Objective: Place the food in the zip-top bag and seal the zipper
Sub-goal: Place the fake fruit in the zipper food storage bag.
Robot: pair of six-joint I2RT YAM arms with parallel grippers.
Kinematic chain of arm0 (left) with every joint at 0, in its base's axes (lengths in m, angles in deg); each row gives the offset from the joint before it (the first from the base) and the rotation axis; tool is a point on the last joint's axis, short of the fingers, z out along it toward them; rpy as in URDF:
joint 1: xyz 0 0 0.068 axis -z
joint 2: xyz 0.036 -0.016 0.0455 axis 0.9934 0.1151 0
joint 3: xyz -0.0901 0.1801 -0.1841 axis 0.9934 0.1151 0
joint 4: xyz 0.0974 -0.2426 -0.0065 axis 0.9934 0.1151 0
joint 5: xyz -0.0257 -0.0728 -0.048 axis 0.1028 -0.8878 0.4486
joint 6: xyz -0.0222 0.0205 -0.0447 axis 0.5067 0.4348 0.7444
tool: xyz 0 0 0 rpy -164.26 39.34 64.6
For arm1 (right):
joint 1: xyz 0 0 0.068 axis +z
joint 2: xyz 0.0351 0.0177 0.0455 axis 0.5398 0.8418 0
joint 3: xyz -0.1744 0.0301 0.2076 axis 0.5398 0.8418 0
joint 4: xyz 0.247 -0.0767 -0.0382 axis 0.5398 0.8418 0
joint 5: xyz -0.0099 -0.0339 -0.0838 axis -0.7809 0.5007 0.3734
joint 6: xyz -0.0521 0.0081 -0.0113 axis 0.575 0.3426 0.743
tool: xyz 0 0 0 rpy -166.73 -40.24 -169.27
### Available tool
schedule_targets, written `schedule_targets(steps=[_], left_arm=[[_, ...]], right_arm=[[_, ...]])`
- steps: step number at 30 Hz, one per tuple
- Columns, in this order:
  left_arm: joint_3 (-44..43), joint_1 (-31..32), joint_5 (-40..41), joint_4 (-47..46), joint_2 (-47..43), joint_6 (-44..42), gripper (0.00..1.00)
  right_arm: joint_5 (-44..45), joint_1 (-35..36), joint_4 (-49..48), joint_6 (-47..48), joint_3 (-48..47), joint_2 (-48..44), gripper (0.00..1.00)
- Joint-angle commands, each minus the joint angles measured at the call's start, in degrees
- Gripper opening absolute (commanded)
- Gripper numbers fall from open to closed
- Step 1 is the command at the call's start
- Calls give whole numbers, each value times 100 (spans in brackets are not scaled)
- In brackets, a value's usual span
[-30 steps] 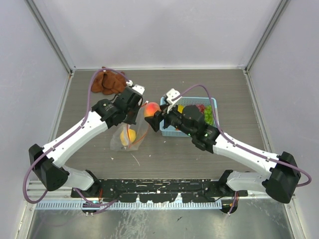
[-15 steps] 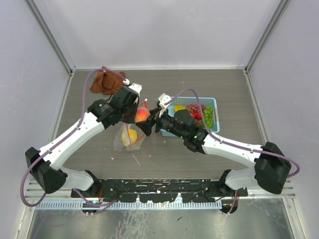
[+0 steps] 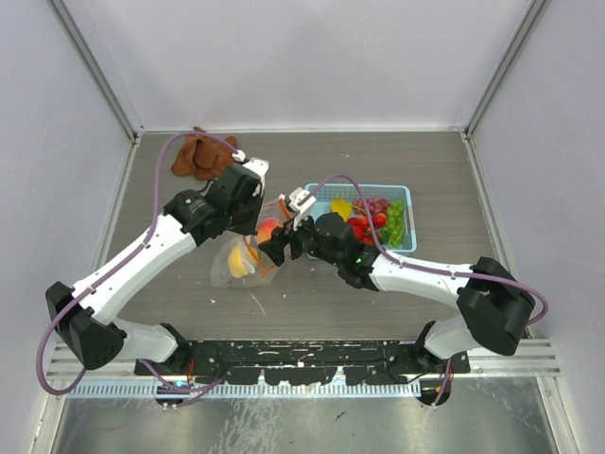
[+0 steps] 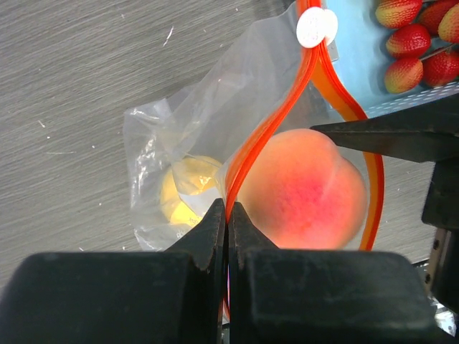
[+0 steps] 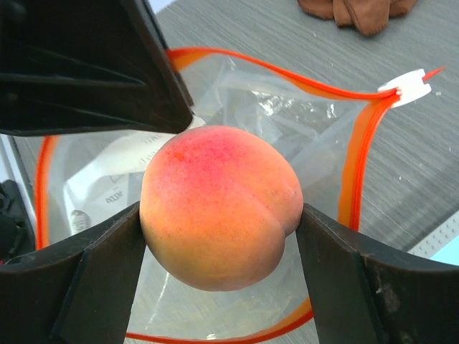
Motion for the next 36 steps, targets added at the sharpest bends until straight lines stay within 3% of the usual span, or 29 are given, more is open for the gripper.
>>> schedule_targets(steps=[1,7,12,18,29,36], left_arm=[[-20,-23,-217,-311,-215,-26,0],[-20,-23,-373,-320,-211,-37,0],[-18,-26,-376,-314,-189,-20,0],[-29,-26,-257,-280,-175,6,0],[-47,-58,-133,-230,-141,83,0],[-55,-105,-102,-220,-141,129,0]], right_arm=[[292,27,20,-77,-342,90,65],[617,23,314,-257,-663,227,71],[701,21,469,-563,-946,321,89],[693,27,731,-674,-1102,179,99],[917,27,1472,-729,-1082,-517,100],[1431,26,2605,-1112,-1169,-1036,100]])
